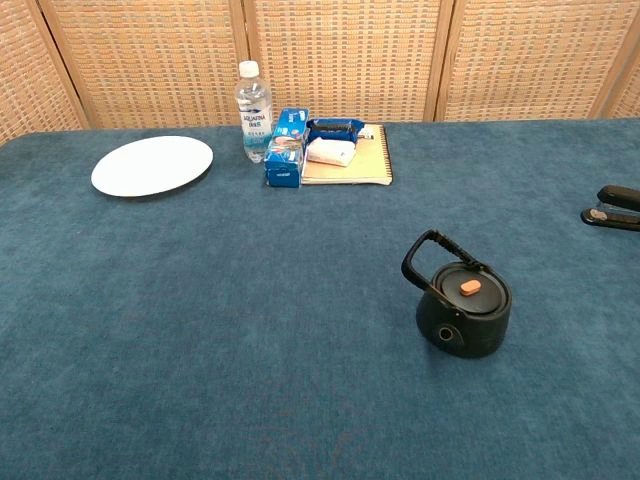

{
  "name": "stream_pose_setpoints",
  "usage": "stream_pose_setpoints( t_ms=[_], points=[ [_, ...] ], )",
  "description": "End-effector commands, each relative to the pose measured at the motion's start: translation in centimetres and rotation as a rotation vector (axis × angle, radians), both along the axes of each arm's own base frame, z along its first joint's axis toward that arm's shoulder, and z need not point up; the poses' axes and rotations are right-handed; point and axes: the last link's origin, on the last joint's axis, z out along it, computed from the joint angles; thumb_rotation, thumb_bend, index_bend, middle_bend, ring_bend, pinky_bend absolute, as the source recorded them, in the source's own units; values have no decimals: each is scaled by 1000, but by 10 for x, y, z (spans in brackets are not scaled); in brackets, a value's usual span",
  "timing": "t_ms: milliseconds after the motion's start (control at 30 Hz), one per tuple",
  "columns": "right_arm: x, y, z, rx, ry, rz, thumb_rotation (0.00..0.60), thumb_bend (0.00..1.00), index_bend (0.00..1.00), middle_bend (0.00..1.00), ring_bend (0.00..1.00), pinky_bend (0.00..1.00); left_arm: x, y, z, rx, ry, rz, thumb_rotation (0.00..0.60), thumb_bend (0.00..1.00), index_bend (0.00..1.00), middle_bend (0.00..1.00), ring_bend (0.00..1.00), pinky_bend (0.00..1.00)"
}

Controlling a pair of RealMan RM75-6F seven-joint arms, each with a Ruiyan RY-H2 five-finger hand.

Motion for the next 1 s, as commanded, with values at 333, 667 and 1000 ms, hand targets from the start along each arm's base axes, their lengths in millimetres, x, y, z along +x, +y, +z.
stream_pose_setpoints(
  t_ms=[333, 667, 1000],
  points=[
    [10, -8, -6, 63, 2, 45, 600, 325, 0, 0, 0, 0, -2, 0, 1, 1, -4, 8, 600, 0, 0, 0, 0, 0],
    [139, -95, -18, 490, -136, 281, 600, 1000, 78, 4, 0, 0, -5, 11, -2, -8, 1, 43, 600, 0, 0, 0, 0, 0],
    [188, -146, -69, 661, -19, 293, 600, 1000, 163, 89, 0, 0, -10, 22, -5, -28, 2, 74, 600, 0, 0, 0, 0, 0]
  ],
)
